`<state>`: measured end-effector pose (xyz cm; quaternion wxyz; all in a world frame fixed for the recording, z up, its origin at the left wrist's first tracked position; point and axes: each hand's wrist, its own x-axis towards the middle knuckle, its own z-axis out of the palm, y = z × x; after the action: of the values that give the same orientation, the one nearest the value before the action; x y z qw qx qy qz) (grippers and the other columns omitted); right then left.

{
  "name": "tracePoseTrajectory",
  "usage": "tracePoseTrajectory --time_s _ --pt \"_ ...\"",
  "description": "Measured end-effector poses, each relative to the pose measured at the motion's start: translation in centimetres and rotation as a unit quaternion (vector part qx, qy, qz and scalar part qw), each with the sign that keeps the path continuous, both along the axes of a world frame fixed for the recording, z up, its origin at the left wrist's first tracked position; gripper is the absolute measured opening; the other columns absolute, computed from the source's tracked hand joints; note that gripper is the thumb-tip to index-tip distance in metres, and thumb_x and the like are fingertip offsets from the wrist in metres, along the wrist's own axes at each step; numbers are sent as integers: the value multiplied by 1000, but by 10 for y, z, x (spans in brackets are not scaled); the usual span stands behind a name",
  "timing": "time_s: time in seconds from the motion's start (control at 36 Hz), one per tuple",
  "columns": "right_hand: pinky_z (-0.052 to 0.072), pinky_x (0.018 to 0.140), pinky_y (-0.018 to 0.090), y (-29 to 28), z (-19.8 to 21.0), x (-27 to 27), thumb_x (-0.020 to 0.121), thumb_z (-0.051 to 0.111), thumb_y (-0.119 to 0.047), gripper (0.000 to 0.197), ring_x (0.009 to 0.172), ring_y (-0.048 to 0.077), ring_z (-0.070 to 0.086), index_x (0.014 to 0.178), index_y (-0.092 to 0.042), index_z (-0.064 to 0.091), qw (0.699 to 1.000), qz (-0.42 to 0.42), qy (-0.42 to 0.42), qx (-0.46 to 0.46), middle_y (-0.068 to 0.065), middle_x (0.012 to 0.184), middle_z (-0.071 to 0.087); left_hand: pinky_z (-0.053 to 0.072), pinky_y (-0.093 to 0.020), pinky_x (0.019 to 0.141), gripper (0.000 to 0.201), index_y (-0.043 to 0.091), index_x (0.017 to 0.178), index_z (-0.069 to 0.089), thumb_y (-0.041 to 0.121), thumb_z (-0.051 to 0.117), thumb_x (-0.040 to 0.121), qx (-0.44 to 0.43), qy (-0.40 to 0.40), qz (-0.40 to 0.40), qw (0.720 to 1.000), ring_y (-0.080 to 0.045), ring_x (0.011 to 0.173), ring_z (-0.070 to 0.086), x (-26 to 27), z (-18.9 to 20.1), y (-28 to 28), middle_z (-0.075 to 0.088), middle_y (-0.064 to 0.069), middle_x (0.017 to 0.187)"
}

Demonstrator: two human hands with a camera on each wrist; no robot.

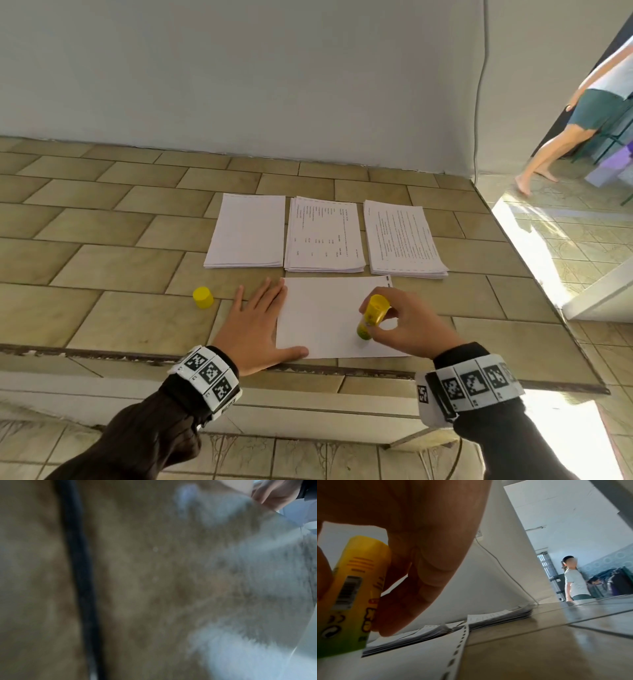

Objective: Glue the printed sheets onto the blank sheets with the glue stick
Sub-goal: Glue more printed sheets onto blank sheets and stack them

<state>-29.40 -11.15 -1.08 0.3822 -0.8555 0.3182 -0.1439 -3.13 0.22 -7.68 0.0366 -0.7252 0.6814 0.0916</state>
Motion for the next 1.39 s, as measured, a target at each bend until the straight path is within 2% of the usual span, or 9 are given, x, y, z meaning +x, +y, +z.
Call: tracePoseTrajectory --time_s 0.36,0.5,0.69,0.83,0.94,1.0,1.11,1.22,1.39 --pt "52 76 18 -11 1 -16 77 73 -12 21 84 3 60 86 -28 63 999 -49 1 -5 -9 88 65 -13 -49 119 116 16 155 -12 88 7 65 1 -17 3 1000 -12 146 -25 1 0 2 -28 1 159" --pt "56 77 22 4 4 14 81 73 -18 17 86 7 64 95 -22 65 999 -3 -51 6 -8 95 65 -13 -49 119 128 18 156 -7 98 -10 57 -15 13 8 1000 -9 146 -23 0 0 2 -23 5 160" --pt "56 78 20 25 -1 66 83 74 -20 36 88 5 63 115 -16 60 996 68 -51 -5 -1 107 64 -10 -51 120 133 19 157 -4 103 0 53 -14 15 11 1000 -9 147 -21 1 -2 0 -20 4 162" --pt "56 78 28 33 -2 89 83 72 -19 31 88 10 63 111 -15 59 994 105 -32 -26 0 100 65 -7 -52 120 129 20 157 -1 102 5 57 -20 12 7 1000 -9 147 -22 2 -5 -1 -18 5 162" --pt "57 77 33 36 -2 99 83 72 -18 27 87 13 63 107 -15 60 991 127 -26 -41 1 97 66 -6 -54 119 134 17 156 16 103 2 55 -18 9 -2 1000 -11 148 -20 1 -3 -1 -16 3 163" --pt "57 77 33 34 -2 102 83 72 -18 29 87 14 64 110 -13 60 990 131 -20 -41 2 99 66 -7 -53 119 131 20 157 12 103 2 56 -19 3 -5 1000 -11 147 -22 1 -3 0 -18 3 163" --pt "56 81 31 21 2 107 84 71 -16 29 90 14 63 110 -13 58 993 110 -8 -29 2 99 66 -8 -53 120 126 21 157 -6 102 8 61 -29 8 -2 1000 -10 147 -23 2 -4 0 -15 4 163" --pt "56 84 36 1 5 113 86 70 -16 26 93 17 63 107 -11 56 997 66 10 -35 6 100 65 -10 -51 120 131 13 154 -12 100 9 58 -10 6 9 1000 -9 144 -24 0 1 0 -27 6 153" --pt "50 78 26 -18 5 119 85 70 -15 26 89 19 60 106 -9 55 998 -4 24 -52 4 95 63 -10 -52 119 132 20 156 -4 101 0 52 -17 15 5 1000 -10 148 -19 2 -1 0 -15 4 163"
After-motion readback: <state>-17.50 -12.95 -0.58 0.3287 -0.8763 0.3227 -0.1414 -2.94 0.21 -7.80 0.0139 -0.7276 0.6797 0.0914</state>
